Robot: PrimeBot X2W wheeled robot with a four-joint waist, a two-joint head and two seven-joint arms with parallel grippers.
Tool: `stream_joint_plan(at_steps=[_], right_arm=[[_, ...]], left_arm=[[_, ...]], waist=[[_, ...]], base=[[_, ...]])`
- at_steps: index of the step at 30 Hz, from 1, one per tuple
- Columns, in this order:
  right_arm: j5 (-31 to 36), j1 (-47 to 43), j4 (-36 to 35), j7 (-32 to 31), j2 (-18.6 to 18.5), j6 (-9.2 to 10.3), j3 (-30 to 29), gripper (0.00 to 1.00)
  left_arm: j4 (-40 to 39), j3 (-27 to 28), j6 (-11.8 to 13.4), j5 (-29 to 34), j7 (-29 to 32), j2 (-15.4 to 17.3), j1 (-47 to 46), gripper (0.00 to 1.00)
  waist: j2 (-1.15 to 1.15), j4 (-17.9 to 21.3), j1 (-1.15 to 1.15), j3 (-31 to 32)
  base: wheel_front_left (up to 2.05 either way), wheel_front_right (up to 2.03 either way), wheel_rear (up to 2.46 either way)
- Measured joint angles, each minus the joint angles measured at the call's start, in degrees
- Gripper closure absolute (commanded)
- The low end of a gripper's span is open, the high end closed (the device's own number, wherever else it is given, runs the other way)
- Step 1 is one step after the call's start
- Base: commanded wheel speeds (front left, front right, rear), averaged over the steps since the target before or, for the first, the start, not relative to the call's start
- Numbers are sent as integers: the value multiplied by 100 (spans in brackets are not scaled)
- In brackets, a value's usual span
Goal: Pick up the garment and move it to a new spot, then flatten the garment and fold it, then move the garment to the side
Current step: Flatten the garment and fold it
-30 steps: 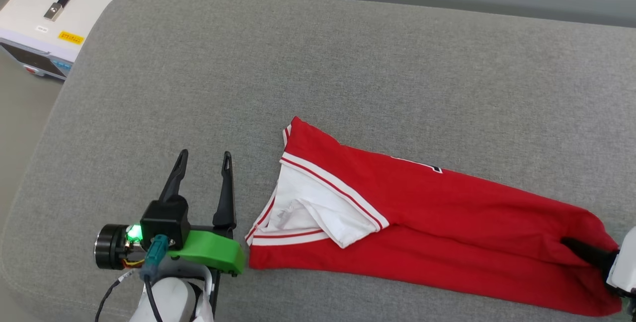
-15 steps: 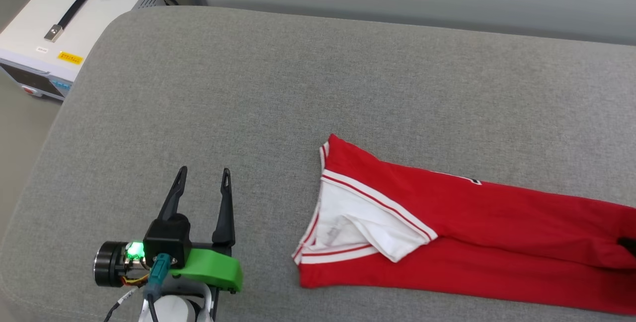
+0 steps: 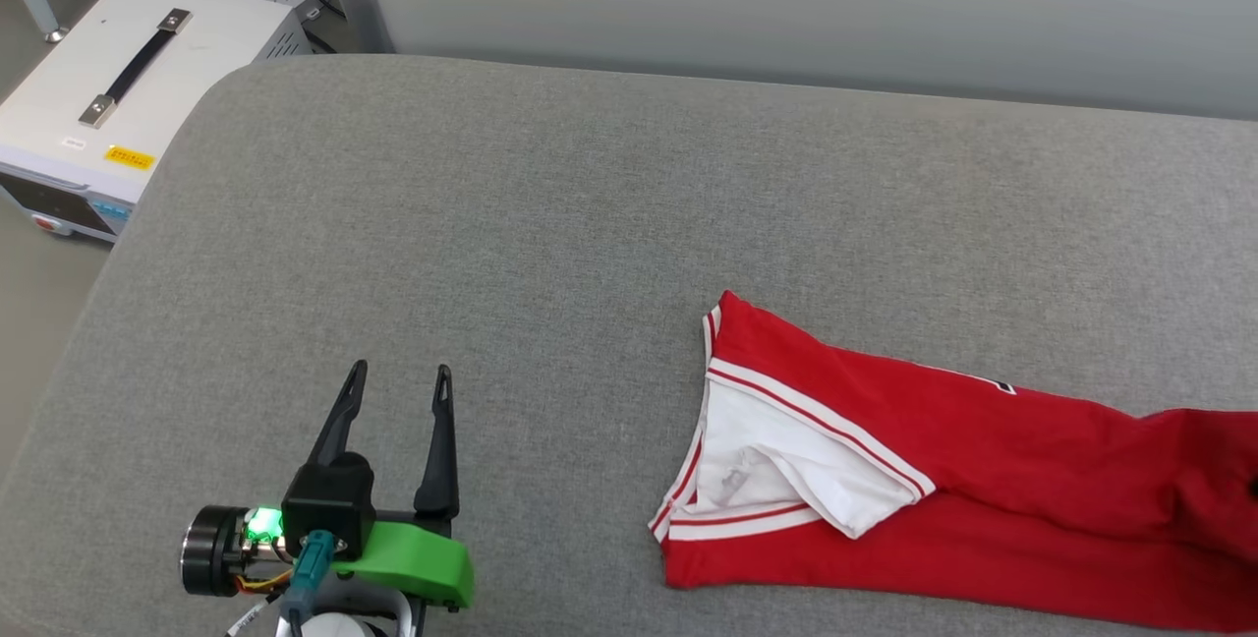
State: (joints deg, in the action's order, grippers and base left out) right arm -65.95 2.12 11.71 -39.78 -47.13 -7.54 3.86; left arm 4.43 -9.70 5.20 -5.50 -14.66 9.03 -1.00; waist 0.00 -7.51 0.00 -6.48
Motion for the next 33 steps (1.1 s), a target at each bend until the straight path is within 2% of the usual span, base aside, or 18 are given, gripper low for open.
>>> stream_joint_plan(at_steps=[5, 9, 17, 25, 33], right_arm=[[98, 14, -577, -282, 204, 0, -49, 100], [266, 185, -956, -702, 563, 1, 20, 100], [899, 1083, -1455, -1413, 1304, 1, 713, 100], [1425, 1991, -1060, -1516, 1890, 1, 1533, 100], [1764, 2525, -48, -1131, 2325, 1, 2242, 100]], left_arm=[[31, 15, -103, 83, 0, -45, 3, 0], [38, 5, -147, 152, 0, -148, 1, 0], [45, -29, -204, 245, 0, -269, -40, 0], [67, -70, -299, 259, 0, -376, -283, 0], [118, -97, -330, 260, 0, -456, -463, 0]], waist=[[0, 12, 0, 14], [0, -24, 0, -20], [0, -111, 0, -212], [0, -259, 0, -480], [0, -405, 0, -730]], base=[[0, 0, 0], [0, 0, 0], [0, 0, 0], [0, 0, 0], [0, 0, 0]])
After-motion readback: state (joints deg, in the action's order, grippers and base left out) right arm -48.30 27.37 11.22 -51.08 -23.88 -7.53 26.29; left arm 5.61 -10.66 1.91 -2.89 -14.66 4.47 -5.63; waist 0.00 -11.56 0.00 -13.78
